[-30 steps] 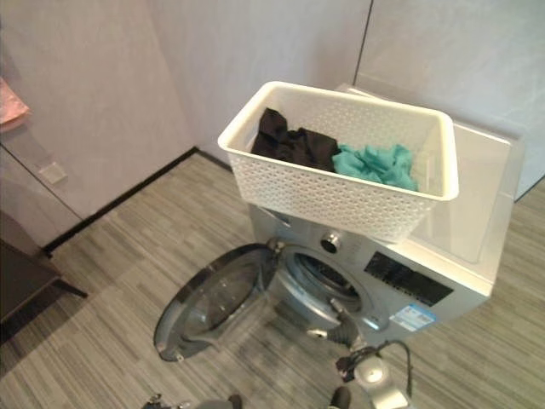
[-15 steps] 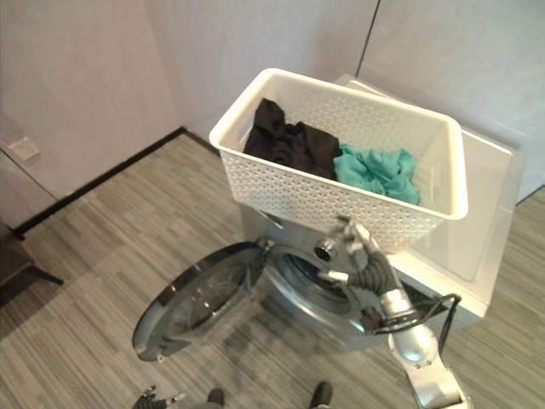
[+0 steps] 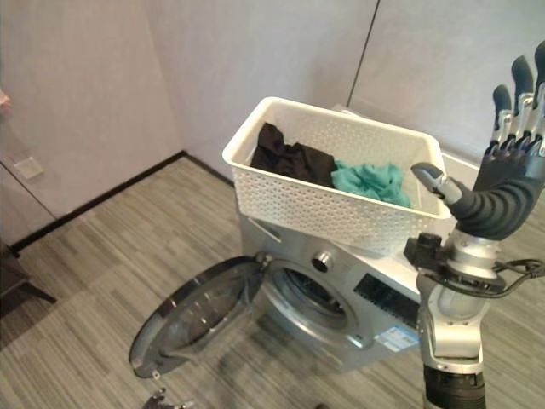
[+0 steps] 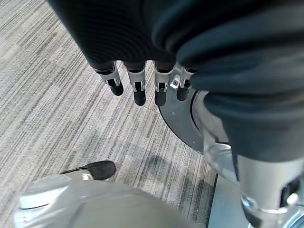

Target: Grab the laundry basket,head to the washer,open it,put in the laundry and shut it.

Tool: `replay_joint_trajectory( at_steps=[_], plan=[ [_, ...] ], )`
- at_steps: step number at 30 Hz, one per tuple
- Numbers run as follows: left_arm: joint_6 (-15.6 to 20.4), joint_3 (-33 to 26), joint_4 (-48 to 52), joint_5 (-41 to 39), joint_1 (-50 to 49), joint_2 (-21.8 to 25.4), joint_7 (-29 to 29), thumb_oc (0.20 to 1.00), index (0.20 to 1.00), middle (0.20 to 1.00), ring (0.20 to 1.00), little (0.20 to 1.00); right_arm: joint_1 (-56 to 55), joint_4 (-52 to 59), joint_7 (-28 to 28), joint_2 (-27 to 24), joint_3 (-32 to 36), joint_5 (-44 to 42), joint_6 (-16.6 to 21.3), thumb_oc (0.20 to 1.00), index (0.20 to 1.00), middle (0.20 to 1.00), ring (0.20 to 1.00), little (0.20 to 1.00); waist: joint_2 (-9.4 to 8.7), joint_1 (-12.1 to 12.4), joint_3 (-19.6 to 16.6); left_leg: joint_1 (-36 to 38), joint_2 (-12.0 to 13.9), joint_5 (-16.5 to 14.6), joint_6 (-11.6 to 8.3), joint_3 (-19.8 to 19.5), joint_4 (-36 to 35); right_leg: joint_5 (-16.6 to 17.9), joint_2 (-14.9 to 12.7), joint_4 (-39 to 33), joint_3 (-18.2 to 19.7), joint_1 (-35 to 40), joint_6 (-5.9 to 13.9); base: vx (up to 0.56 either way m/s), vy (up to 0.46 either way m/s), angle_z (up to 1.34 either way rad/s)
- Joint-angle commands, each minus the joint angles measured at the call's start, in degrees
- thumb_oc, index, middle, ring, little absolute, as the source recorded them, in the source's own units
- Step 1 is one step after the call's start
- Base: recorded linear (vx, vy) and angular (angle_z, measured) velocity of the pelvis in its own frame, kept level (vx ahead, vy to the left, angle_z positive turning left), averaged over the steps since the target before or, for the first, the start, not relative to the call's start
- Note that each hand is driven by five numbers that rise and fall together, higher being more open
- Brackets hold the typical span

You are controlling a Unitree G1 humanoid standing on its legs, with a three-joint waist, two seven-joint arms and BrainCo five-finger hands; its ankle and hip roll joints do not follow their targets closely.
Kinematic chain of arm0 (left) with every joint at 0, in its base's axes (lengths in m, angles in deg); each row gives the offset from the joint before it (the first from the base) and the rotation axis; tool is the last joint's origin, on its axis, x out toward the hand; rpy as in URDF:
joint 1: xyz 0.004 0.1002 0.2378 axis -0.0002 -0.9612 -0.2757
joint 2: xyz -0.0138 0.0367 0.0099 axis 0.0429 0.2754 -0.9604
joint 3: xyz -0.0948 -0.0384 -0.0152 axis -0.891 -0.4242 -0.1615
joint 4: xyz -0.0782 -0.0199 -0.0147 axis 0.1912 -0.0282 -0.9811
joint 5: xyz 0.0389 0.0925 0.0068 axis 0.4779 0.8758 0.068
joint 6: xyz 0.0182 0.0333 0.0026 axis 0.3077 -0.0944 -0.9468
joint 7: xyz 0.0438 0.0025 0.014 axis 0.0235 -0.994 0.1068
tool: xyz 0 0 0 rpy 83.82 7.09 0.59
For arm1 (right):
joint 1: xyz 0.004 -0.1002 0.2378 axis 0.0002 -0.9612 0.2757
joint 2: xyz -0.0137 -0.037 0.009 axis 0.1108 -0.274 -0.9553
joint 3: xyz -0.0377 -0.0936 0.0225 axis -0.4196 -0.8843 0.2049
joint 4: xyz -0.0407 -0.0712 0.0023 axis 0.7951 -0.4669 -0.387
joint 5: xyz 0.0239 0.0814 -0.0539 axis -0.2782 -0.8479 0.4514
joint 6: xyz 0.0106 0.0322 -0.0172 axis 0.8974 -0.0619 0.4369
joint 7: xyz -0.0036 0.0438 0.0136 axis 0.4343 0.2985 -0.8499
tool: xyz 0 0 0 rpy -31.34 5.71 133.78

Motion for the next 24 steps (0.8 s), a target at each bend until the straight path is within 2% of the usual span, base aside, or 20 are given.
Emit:
replay_joint_trajectory(
  at_steps=[1,2,3,4,5,6,7,8,9,10,16,17,18,22,24],
  plan=[
    [0.3,3.5,-4.1,1.5,3.7,2.0,-0.2,1.0,1.0,1.0,1.0,1.0,8.2,-6.1,0.7,-10.6,-0.3,1.8,-2.9,1.0,1.0,1.0,1.0,1.0,0.63,4.1,-0.1,2.5,0.9,-2.3,2.7,2.5,0.1,-3.5,-3.6,2.6,0.1,0.7,5.01,0.0,-0.015,-0.04],
    [0.2,3.9,-4.1,1.2,3.4,2.4,-0.3,1.0,1.0,1.0,1.0,1.0,10.5,-9.7,-0.9,-14.1,-2.0,1.1,-4.7,1.0,1.0,1.0,1.0,1.0,0.32,4.7,-0.1,2.7,1.2,-2.4,2.52,2.6,0.2,-3.7,-3.3,2.7,0.1,1.0,4.95,-0.01,-0.029,-0.03],
    [0.1,5.0,-4.3,0.0,3.0,3.1,-1.2,1.0,1.0,1.0,1.0,1.0,21.0,-21.9,-2.8,-23.2,-11.9,3.0,-8.9,1.0,1.0,1.0,1.0,1.0,-0.8,6.0,0.1,2.5,1.5,-2.0,2.23,2.5,0.3,-3.7,-3.2,2.7,-0.1,1.2,4.78,-0.01,-0.041,-0.05],
    [0.0,5.2,-4.5,-0.4,2.9,3.3,-1.5,1.0,1.0,1.0,1.0,1.0,26.4,-26.8,-4.0,-26.0,-17.2,5.0,-10.6,1.0,1.0,1.0,1.0,1.0,-1.08,6.2,0.2,2.5,1.6,-1.8,2.11,2.5,0.3,-3.7,-3.1,2.6,-0.2,1.2,4.69,0.0,0.0,0.0],
    [0.0,4.9,-4.5,-0.4,3.0,3.1,-1.5,1.0,1.0,1.0,1.0,1.0,27.3,-27.2,-3.9,-26.0,-17.9,5.0,-10.5,1.0,1.0,1.0,1.0,1.0,-1.03,5.9,0.2,2.3,1.4,-1.7,2.18,2.4,0.3,-3.5,-3.2,2.6,-0.2,1.1,4.7,0.0,0.0,0.0],
    [-0.1,5.1,-5.1,-1.2,3.3,3.5,-1.8,1.0,1.0,1.0,1.0,1.0,34.3,-33.9,-6.2,-28.7,-24.9,5.6,-12.3,1.0,1.0,1.0,1.0,1.0,-1.46,6.1,0.5,2.1,1.6,-1.3,1.97,2.3,0.4,-3.5,-3.1,2.5,-0.5,1.2,4.62,0.0,0.0,0.0],
    [-0.4,5.4,-6.3,-3.0,3.5,3.8,-2.7,1.0,1.0,1.0,1.0,1.0,52.2,-52.3,-10.5,-29.1,-42.3,7.9,-15.5,1.0,1.0,1.0,1.0,1.0,-2.48,6.2,0.9,1.4,2.0,-0.5,1.53,1.8,0.5,-3.4,-2.6,2.0,-0.8,1.2,4.41,-0.02,-0.036,0.04],
    [-0.5,5.1,-6.6,-3.6,3.5,4.0,-3.0,1.0,1.0,1.0,1.0,1.0,55.4,-56.3,-12.0,-28.2,-45.6,9.2,-16.5,1.0,1.0,1.0,1.0,1.0,-2.75,6.3,0.9,1.3,2.3,-0.5,1.37,1.8,0.5,-3.5,-2.3,1.9,-0.9,1.4,4.33,0.0,-0.026,0.05],
    [-0.5,5.0,-6.6,-3.6,3.5,3.9,-3.0,1.0,1.0,1.0,1.0,1.0,55.8,-56.5,-12.0,-28.2,-46.0,9.1,-16.4,1.0,1.0,1.0,1.0,1.0,-2.77,6.1,0.8,1.1,2.1,-0.3,1.45,1.7,0.5,-3.5,-2.5,1.8,-1.0,1.2,4.36,0.03,-0.024,0.11],
    [-0.8,4.0,-7.3,-4.8,3.5,4.1,-3.7,1.0,1.0,1.0,1.0,1.0,58.6,-61.1,-15.0,-26.0,-49.4,9.4,-17.5,1.0,1.0,1.0,1.0,1.0,-3.27,6.2,1.0,0.9,2.7,-0.1,1.14,1.5,0.6,-3.7,-1.9,1.5,-1.0,1.4,4.23,0.04,-0.023,0.26],
    [-0.8,2.2,-8.0,-6.7,2.3,4.7,-5.2,1.0,1.0,1.0,1.0,1.0,60.6,-66.2,-18.7,-22.7,-53.0,10.5,-18.2,1.0,1.0,1.0,1.0,1.0,-4.92,6.9,1.3,-0.2,3.3,0.7,0.71,0.6,0.0,-4.1,-0.8,0.8,-1.5,1.2,3.93,0.03,-0.04,0.2],
    [-0.6,0.7,-7.8,-9.0,2.1,5.6,-5.6,1.0,1.0,1.0,1.0,1.0,61.7,-69.6,-20.0,-21.1,-54.7,10.6,-18.6,1.0,1.0,1.0,1.0,1.0,-6.13,7.7,2.2,-1.2,3.8,1.2,0.32,0.4,-0.3,-4.2,-0.1,0.2,-1.6,0.5,3.74,0.02,-0.066,0.17],
    [-0.5,0.4,-7.7,-9.5,2.2,5.7,-5.6,1.0,1.0,1.0,1.0,1.0,62.0,-69.6,-20.2,-20.8,-55.2,10.6,-18.7,1.0,1.0,1.0,1.0,1.0,-6.36,7.8,2.4,-1.6,4.0,1.4,0.21,0.3,-0.3,-4.3,0.1,0.2,-1.6,0.3,3.69,0.02,-0.076,0.02],
    [-0.5,-0.6,-7.6,-10.5,2.1,6.1,-5.5,1.0,1.0,1.0,1.0,1.0,61.9,-66.6,-20.5,-21.3,-55.2,9.6,-18.9,1.0,1.0,1.0,1.0,1.0,-7.15,7.8,3.1,-2.0,4.5,1.9,-0.15,0.5,-0.4,-4.5,0.7,0.0,-1.2,0.0,3.57,0.0,-0.015,-0.02],
    [-0.3,-0.7,-7.2,-10.7,1.9,6.3,-5.6,1.0,1.0,1.0,1.0,1.0,61.1,-61.2,-21.3,-24.5,-55.4,7.8,-18.8,1.0,1.0,1.0,1.0,1.0,-7.81,7.3,3.6,-2.6,4.9,2.1,-0.38,0.6,-0.1,-4.5,1.2,0.0,-0.8,-0.6,3.47,0.01,-0.016,0.0]
  ],
)
